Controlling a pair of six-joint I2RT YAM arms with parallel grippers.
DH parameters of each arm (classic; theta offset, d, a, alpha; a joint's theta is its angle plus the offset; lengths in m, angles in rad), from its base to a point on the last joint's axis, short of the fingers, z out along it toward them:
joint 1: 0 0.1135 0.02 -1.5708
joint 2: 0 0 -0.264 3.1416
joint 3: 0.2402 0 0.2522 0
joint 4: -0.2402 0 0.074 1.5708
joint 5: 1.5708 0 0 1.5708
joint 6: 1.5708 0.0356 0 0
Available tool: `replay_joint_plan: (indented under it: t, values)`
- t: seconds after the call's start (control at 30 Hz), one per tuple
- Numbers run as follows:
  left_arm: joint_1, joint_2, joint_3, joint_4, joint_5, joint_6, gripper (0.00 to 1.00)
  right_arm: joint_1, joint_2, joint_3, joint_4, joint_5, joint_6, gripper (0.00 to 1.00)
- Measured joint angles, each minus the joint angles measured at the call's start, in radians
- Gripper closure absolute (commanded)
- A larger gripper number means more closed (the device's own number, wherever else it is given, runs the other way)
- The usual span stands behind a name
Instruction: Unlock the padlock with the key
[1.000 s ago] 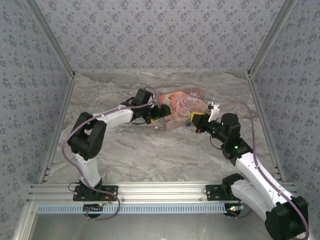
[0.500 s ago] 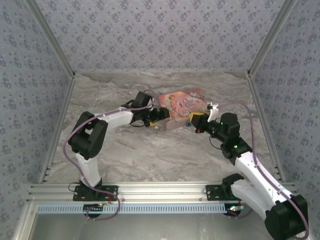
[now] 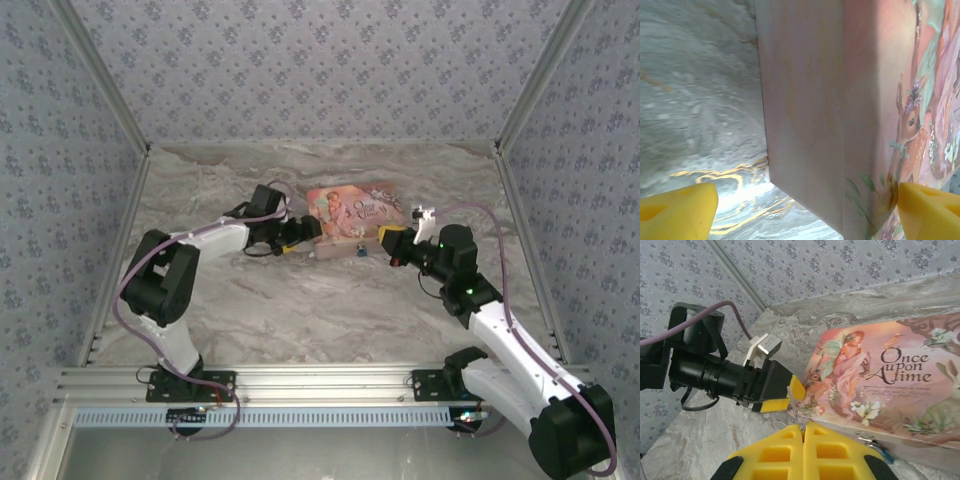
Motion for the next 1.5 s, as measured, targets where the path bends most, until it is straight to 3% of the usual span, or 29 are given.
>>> replay_joint_plan:
  t: [0.33, 0.67, 0.8, 1.03, 1.33, 1.5]
  values:
    - [0.161, -0.072, -0.053, -0.063, -0.012, 0.072, 0.09, 0.000, 0.009, 0.000, -0.008, 0.000, -0.003, 1.00]
    - [0.270, -0.053, 0.010, -0.121, -0.035, 0.169, 0.09, 0.006, 0.010, 0.000, -0.008, 0.000, -0.003, 1.00]
    - [0.272, -0.112, -0.042, -0.071, -0.069, 0.182, 0.08, 0.007, 0.014, 0.000, -0.007, 0.000, -0.003, 1.00]
    - [0.254, -0.382, -0.232, 0.053, -0.082, 0.233, 0.05, 0.024, 0.097, 0.001, 0.034, -0.021, 0.006, 1.00]
    - [0.061, -0.524, -0.487, 0.234, -0.058, 0.340, 0.04, 0.080, 0.392, 0.097, 0.114, -0.068, 0.069, 1.00]
    - [0.056, -0.489, -0.500, 0.277, -0.068, 0.367, 0.09, 0.090, 0.557, 0.198, 0.153, -0.079, 0.103, 1.00]
